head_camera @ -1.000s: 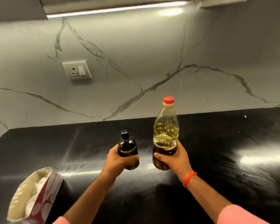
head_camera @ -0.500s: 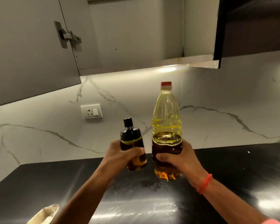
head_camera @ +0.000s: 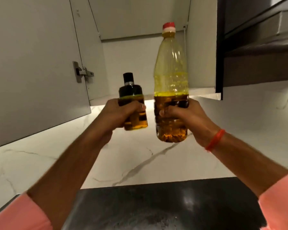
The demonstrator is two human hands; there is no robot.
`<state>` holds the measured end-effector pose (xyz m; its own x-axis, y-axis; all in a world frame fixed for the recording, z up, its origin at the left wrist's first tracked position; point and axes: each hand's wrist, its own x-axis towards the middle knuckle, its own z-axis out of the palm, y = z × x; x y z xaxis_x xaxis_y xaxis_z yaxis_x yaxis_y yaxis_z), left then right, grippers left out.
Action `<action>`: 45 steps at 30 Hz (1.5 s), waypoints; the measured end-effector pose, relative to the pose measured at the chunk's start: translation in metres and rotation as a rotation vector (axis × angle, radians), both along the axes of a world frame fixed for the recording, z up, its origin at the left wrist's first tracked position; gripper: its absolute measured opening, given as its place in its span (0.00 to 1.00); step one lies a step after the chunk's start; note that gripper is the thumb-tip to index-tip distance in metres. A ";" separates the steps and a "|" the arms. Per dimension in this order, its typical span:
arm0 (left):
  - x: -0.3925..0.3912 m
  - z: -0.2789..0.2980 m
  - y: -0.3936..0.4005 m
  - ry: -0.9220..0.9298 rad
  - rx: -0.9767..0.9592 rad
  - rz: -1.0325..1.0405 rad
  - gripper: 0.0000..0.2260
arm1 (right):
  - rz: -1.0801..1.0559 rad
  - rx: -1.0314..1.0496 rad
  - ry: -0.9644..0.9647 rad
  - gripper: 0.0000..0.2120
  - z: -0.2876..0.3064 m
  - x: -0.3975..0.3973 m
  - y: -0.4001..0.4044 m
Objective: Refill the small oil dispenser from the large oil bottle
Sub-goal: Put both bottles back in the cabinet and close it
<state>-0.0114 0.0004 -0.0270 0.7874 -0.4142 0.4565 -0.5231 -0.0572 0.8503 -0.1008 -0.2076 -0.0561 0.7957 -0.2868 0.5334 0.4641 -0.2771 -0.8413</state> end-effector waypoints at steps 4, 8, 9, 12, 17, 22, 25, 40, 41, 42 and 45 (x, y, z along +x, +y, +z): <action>0.011 0.041 -0.003 -0.036 -0.002 -0.010 0.13 | -0.023 -0.012 -0.029 0.14 0.046 0.009 -0.009; 0.030 0.074 -0.009 -0.034 -0.003 -0.010 0.15 | -0.018 -0.008 -0.030 0.16 0.086 0.020 -0.018; 0.036 0.080 -0.011 -0.033 0.001 -0.009 0.16 | -0.025 -0.005 -0.029 0.16 0.094 0.023 -0.019; 0.054 0.095 -0.019 -0.019 0.013 -0.011 0.19 | -0.067 0.008 -0.024 0.18 0.115 0.038 -0.025; 0.087 0.110 -0.035 0.022 0.011 0.006 0.22 | -0.108 0.034 -0.038 0.19 0.139 0.069 -0.036; 0.120 0.116 -0.049 0.092 -0.010 0.003 0.22 | -0.133 0.065 -0.053 0.17 0.154 0.104 -0.046; 0.138 0.116 -0.056 0.116 -0.014 -0.012 0.22 | -0.143 0.075 -0.055 0.17 0.157 0.126 -0.054; 0.198 0.104 -0.081 0.174 0.004 0.040 0.18 | -0.242 0.084 0.099 0.27 0.132 0.191 -0.084; 0.200 0.102 -0.082 0.181 0.004 0.044 0.18 | -0.242 0.083 0.100 0.27 0.130 0.191 -0.085; 0.202 0.100 -0.083 0.188 0.003 0.047 0.19 | -0.240 0.079 0.100 0.27 0.130 0.192 -0.086; 0.205 0.096 -0.084 0.211 0.020 0.050 0.21 | -0.228 0.062 0.110 0.26 0.129 0.193 -0.088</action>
